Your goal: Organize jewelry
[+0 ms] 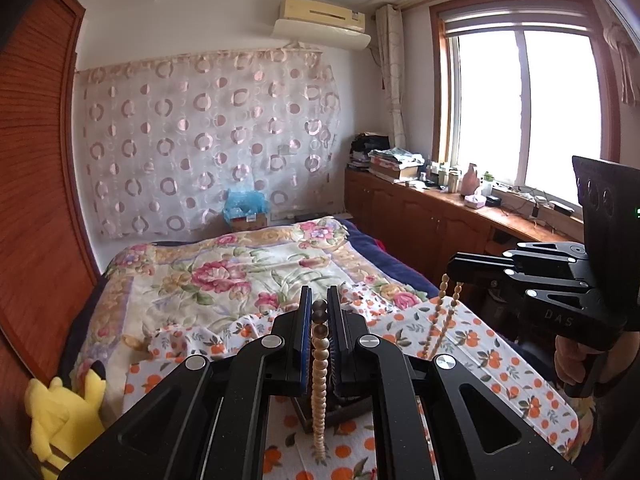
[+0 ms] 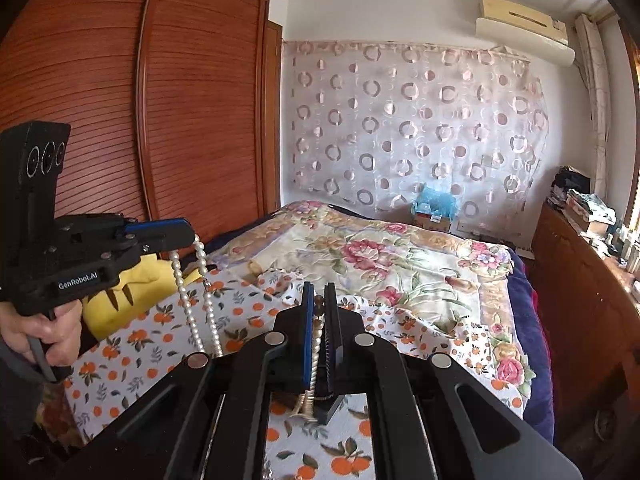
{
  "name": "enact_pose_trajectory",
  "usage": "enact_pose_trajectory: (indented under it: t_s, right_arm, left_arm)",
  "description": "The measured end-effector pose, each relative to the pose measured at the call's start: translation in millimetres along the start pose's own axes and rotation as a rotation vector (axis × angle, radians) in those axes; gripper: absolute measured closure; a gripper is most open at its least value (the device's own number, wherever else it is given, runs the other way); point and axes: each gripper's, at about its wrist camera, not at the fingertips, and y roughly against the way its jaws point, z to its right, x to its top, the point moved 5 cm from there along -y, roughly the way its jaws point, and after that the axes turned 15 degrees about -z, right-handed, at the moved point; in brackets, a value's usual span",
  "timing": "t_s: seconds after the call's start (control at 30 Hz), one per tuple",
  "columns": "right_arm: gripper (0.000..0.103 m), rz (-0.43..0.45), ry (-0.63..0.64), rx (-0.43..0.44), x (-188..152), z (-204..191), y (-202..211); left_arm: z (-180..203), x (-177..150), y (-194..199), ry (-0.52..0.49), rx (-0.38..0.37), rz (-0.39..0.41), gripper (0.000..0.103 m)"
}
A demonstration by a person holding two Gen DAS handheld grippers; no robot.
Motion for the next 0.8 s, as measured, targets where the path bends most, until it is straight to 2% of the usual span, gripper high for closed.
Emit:
enact_pose_trajectory:
  t_s: [0.2,0.5,0.6,0.8]
  right_arm:
    - [0.097,0.004,0.003,0.003,17.1,11.9,-14.4]
    - [0.097,0.014,-0.006,0.038,36.1,30.7,-32.1]
    - [0.097,0.020,-0.005,0.056,44.8,36.7,-36.1]
    - [0.097,0.025,0.009,0.059,59.5,40.0,-51.0]
  left_arm:
    - [-3.2,24.9,-17.0,0.001,-0.008,0.008,0.096]
    - [-12.5,48.8,-56.8,0.013,-0.025,-0.021,0.096]
    - [-16.5,49.6,-69.0,0.014,-0.026,-0.035,0.096]
    - [-28.8,31.3,-100.7,0.036,-0.023,-0.095,0.096]
